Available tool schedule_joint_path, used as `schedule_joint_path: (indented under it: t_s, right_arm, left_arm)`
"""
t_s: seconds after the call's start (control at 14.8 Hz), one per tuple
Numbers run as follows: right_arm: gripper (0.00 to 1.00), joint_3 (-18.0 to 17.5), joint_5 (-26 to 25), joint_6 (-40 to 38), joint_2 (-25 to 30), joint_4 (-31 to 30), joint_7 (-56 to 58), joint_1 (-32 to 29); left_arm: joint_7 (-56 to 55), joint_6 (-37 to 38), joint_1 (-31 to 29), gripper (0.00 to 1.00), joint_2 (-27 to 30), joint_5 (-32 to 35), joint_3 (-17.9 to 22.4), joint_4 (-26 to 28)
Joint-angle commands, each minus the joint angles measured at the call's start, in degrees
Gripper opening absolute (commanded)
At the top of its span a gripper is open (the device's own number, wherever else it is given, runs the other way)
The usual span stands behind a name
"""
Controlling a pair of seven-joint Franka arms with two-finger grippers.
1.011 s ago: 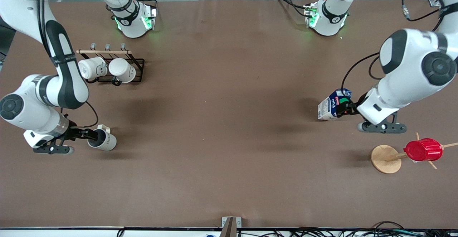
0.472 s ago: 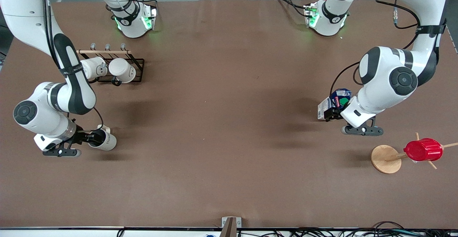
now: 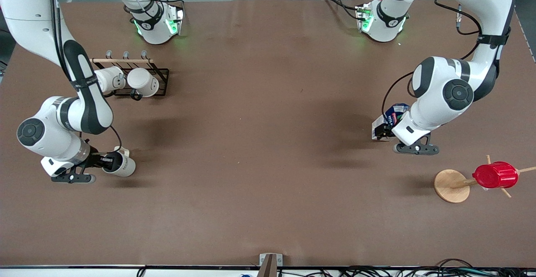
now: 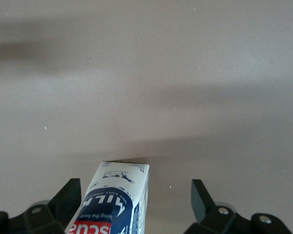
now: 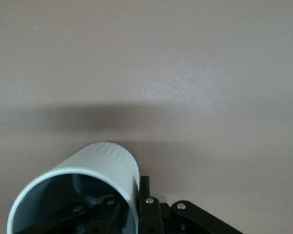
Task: Place cup and milk on table
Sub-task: 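Grasp the mug with the right gripper while the left gripper grasps the carton, then carry the grey mug with the right gripper toward the table middle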
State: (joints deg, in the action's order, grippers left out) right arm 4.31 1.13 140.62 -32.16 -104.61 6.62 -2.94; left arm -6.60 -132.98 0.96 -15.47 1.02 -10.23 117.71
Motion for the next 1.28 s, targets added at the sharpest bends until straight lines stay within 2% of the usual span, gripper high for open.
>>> schedule_joint_path:
  t_s: [0.0,0.13,0.2,0.34,0.61,0.81,0.94,1.21]
  right_arm:
    - [0.00,-0.5,0.5,-3.7,1.1,1.5,0.8,0.1]
    - [0.00,-0.8,0.4,-11.1,1.8,6.1,1.2,1.4]
    - [0.00,-0.9,0.4,-13.6,2.2,7.7,2.7,2.3]
    - [0.00,-1.8,0.6,-15.5,3.0,10.1,4.8,4.0]
    - [0.00,-9.7,1.3,-15.6,3.3,11.7,1.2,4.3]
    - [0.00,-17.4,0.3,-14.9,2.7,12.1,-10.6,5.4]
    - [0.00,-19.4,-1.6,-14.1,1.7,12.3,-16.2,9.2]
    - [0.00,-19.7,-7.5,-14.0,-3.8,17.8,-33.6,19.3]
  left_arm:
    - [0.4,-1.3,-0.3,0.99,0.5,1.1,-0.1,0.9]
    - [0.4,-1.3,-0.9,0.96,0.5,1.1,-0.1,0.2]
    - [0.3,-1.3,-1.1,0.85,0.5,1.1,-0.2,-0.1]
    - [0.4,-1.3,-1.2,0.48,0.6,1.1,-0.2,-0.1]
    - [0.1,-1.2,-1.7,0.48,0.8,1.1,-0.2,0.1]
    - [-0.8,-1.2,-1.5,0.48,0.8,1.1,-0.3,0.2]
    - [-0.8,-1.2,-1.5,0.48,0.9,1.1,-0.3,0.2]
    - [-0.8,-1.2,-1.5,0.48,0.8,1.1,-0.3,0.1]
